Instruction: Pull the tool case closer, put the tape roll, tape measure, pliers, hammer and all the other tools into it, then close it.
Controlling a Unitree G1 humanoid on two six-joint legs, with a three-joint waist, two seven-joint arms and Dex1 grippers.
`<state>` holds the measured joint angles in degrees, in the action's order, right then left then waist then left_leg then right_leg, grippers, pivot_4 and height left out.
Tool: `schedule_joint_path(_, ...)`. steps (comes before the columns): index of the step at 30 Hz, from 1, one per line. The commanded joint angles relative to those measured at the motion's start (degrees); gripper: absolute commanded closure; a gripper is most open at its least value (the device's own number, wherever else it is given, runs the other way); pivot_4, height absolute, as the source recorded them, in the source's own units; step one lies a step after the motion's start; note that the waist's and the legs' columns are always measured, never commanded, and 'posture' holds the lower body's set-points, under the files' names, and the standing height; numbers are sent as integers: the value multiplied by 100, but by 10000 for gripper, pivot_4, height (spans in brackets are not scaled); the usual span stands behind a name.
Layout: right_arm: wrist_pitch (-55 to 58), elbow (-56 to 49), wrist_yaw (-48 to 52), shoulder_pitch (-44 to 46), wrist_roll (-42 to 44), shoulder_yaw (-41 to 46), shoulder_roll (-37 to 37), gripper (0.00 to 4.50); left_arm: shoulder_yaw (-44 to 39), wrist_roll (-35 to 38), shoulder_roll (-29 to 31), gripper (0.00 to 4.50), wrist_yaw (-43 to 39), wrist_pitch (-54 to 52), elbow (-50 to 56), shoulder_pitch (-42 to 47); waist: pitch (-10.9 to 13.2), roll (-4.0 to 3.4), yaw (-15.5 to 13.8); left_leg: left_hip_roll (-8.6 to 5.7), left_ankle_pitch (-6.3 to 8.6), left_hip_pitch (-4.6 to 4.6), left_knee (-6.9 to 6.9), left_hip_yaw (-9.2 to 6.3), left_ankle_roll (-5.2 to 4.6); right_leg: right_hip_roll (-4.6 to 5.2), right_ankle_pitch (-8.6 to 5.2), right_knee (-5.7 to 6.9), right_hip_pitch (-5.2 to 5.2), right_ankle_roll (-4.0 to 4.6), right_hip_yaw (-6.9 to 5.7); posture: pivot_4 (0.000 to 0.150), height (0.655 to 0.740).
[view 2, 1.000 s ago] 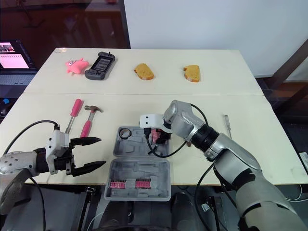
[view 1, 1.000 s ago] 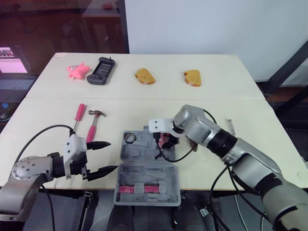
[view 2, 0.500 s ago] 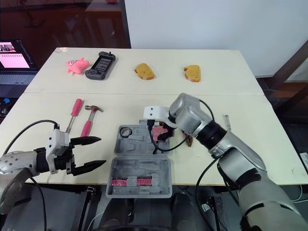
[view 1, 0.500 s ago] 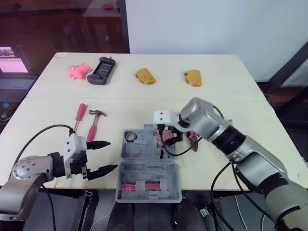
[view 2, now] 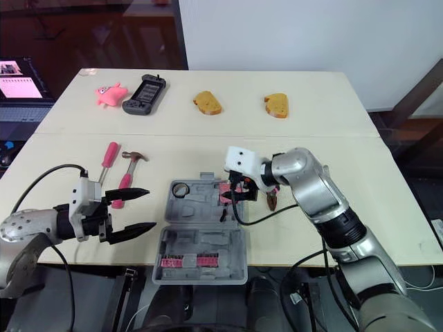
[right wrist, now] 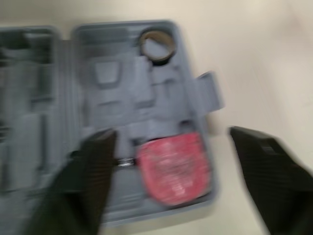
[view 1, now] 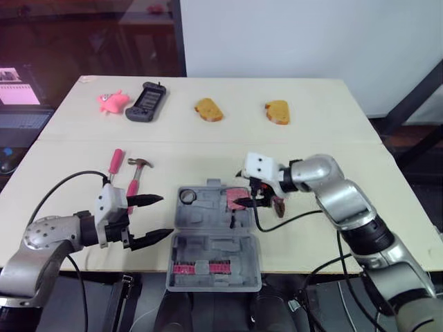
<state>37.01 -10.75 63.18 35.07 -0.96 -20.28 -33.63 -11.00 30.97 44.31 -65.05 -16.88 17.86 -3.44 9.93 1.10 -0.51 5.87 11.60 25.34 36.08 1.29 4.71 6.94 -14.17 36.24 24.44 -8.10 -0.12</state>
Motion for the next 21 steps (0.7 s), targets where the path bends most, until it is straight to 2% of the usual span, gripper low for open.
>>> schedule_joint_path(1, -206, -47, -155, -96, 12, 43, -71, 27476, -52, 101, 10, 0, -54, 42, 19, 50, 0, 0, 8, 0, 0, 0, 0, 0, 0, 0, 0, 0, 0, 0, 0, 1500, 7207)
schedule_joint_path(7, -625, 722, -539, -176, 30, 160, 126, 27476, -51, 76, 28, 0, -99, 68, -34, 78, 0, 0, -8, 0, 0, 1, 2, 0, 0, 0, -6, -1, 0, 11, 0, 1500, 7207)
schedule_joint_path(16, -1113, 1544, -540, -229, 76, 50, 307, 27476, -93, 37, 68, 0, -126, 105, -59, 58, 0, 0, -7, 0, 0, 1, 1, 0, 0, 0, -4, -1, -1, 7, 0, 1500, 7207)
schedule_joint_path(21, -1287, 2344, -670, -374, -71, -58, 456, 27476, -101, 30, 80, 0, -105, 100, -49, 54, -2, 2, -6, 0, 0, -4, 1, 0, 0, 0, -4, -1, -6, 6, 0, 1500, 7207)
